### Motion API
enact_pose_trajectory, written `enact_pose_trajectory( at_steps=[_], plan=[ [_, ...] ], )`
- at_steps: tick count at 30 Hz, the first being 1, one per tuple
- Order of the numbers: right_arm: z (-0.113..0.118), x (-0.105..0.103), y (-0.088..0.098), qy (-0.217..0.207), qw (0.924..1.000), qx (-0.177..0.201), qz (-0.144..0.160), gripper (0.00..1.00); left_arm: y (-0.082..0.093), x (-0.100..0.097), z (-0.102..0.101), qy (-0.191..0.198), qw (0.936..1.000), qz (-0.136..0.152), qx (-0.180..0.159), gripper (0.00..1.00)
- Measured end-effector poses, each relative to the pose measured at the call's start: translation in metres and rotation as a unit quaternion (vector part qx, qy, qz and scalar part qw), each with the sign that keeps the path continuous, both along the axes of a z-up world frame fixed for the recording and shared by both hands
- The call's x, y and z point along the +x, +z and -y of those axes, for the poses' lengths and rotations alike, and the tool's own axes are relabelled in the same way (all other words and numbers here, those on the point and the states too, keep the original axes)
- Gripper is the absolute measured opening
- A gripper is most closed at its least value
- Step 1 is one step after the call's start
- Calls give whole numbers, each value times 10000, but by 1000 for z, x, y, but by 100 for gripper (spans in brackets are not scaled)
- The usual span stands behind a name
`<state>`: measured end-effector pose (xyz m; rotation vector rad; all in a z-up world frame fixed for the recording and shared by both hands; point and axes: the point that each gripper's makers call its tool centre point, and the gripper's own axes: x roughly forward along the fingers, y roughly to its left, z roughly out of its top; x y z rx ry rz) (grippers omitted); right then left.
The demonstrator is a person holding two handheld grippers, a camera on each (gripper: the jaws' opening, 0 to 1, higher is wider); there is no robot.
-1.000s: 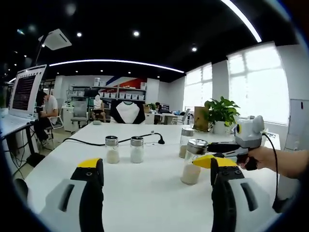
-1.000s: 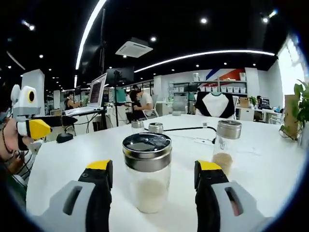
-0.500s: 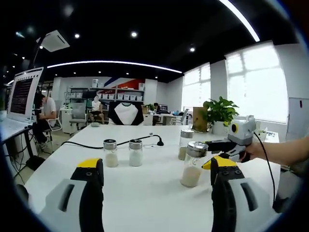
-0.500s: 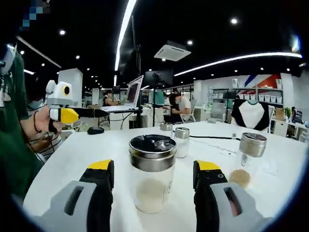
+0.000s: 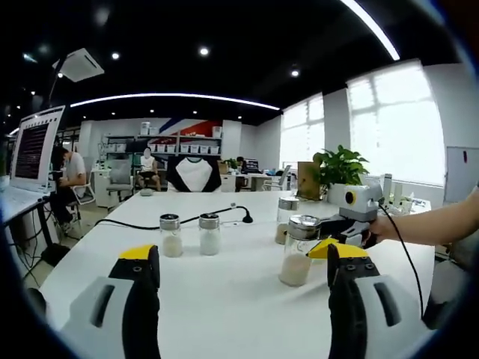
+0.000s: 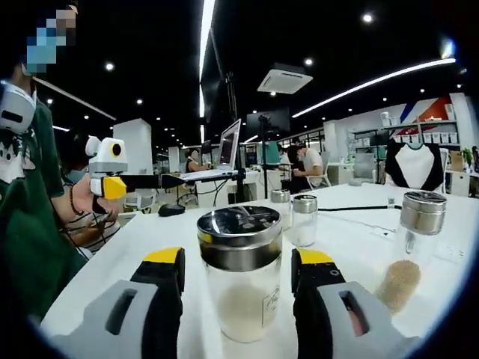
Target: Rotate the seasoning bottle until the label or dispensing opening points toward the visible target arrow and the bottle remains upright within the marked orientation range
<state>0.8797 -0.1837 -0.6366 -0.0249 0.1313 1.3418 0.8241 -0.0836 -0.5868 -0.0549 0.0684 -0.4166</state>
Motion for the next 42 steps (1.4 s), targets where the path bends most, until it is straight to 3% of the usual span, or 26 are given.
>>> enact_pose_trajectory(
  at_steps=[3,4,11,18,24,42],
  plan=[
    [-5,3,-5,-88,9996,-277,-63,55,4,-1,4,-96,9999,21,-98,100],
    [-8,0,-4,-35,9995,-313,70,51,5,-1,4,-85,9999,36,-88,100],
    [-7,10,-5,-206,9994,-269,-12,44,3,-1,5,-101,9999,-33,-59,100],
    [-7,10,-7,-173,9992,-310,158,43,2,2,4,-109,9999,-64,-13,100],
    [-6,11,-7,-178,9998,-93,93,43,3,5,2,-87,9999,-80,4,99],
    [-6,11,-7,-294,9993,-158,165,43,-1,6,-1,-39,9999,-142,-57,99]
  ],
)
